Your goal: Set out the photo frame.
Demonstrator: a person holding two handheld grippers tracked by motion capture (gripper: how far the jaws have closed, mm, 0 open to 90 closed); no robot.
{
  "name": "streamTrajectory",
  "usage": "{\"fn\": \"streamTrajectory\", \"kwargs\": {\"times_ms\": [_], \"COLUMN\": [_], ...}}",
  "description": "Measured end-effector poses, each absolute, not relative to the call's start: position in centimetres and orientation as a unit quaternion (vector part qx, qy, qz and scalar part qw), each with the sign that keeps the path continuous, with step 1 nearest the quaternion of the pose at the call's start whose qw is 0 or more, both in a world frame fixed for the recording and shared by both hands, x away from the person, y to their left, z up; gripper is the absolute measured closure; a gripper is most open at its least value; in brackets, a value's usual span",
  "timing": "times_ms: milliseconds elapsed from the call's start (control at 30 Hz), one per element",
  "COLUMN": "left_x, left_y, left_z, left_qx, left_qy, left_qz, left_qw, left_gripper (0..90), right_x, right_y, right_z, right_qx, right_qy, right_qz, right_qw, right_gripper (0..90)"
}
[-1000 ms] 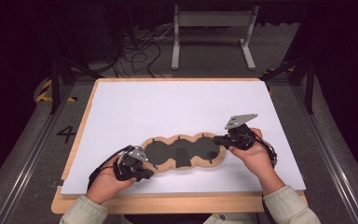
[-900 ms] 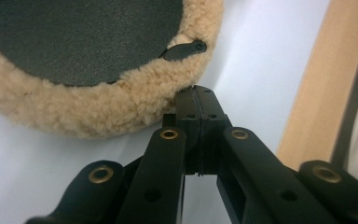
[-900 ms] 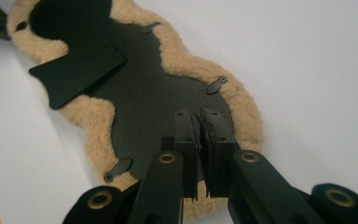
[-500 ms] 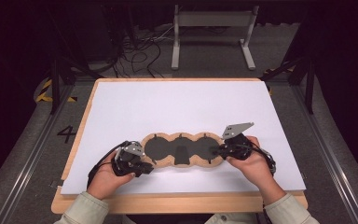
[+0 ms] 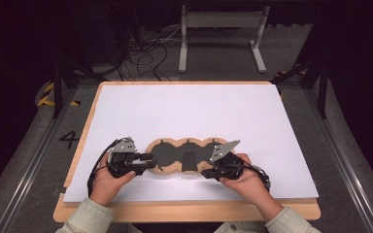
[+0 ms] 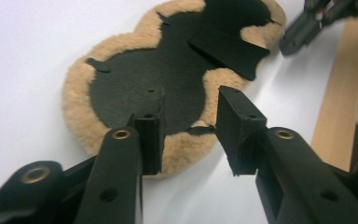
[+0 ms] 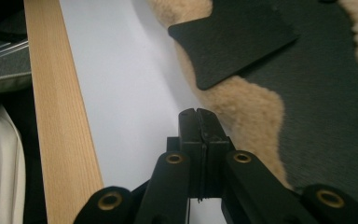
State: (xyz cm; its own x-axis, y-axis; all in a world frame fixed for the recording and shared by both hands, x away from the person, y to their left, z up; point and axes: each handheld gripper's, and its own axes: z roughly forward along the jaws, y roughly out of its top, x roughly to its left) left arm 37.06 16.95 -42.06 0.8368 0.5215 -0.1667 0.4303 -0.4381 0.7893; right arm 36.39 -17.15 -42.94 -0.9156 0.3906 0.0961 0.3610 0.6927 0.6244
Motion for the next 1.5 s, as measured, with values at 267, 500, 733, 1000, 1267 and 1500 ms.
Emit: {"fn": "streamTrajectory", "kwargs": {"times_ms": [267, 500, 733, 1000, 1267, 1500], "left_x": [37.4, 37.5, 37.6, 37.8, 38.0, 38.4], "left_y": [18.0, 18.4, 18.8, 19.1, 19.3, 19.2], "left_z": [-42.4, -42.7, -42.7, -42.9, -43.0, -43.4], "left_qx": [0.827, 0.819, 0.806, 0.802, 0.801, 0.805], "left_qy": [0.313, 0.327, 0.34, 0.351, 0.372, 0.384], "left_qz": [0.079, 0.092, 0.107, 0.113, 0.106, 0.103], "left_qw": [0.46, 0.463, 0.472, 0.471, 0.457, 0.441], "left_gripper": [54.1, 49.8, 48.1, 44.6, 41.3, 43.6], "right_x": [36.8, 37.2, 37.3, 37.4, 37.2, 37.9], "right_y": [-15.9, -15.9, -16.7, -17.1, -19.9, -22.6], "right_z": [-43.9, -44.3, -42.5, -42.2, -40.2, -39.7], "right_qx": [0.211, 0.221, 0.227, 0.234, 0.286, 0.332], "right_qy": [0.916, 0.911, 0.873, 0.874, 0.853, 0.834], "right_qz": [0.34, 0.349, 0.431, 0.425, 0.431, 0.43], "right_qw": [0.014, 0.005, 0.032, 0.032, 0.066, 0.095], "right_gripper": [90.0, 90.0, 90.0, 84.8, 55.5, 44.1]}}
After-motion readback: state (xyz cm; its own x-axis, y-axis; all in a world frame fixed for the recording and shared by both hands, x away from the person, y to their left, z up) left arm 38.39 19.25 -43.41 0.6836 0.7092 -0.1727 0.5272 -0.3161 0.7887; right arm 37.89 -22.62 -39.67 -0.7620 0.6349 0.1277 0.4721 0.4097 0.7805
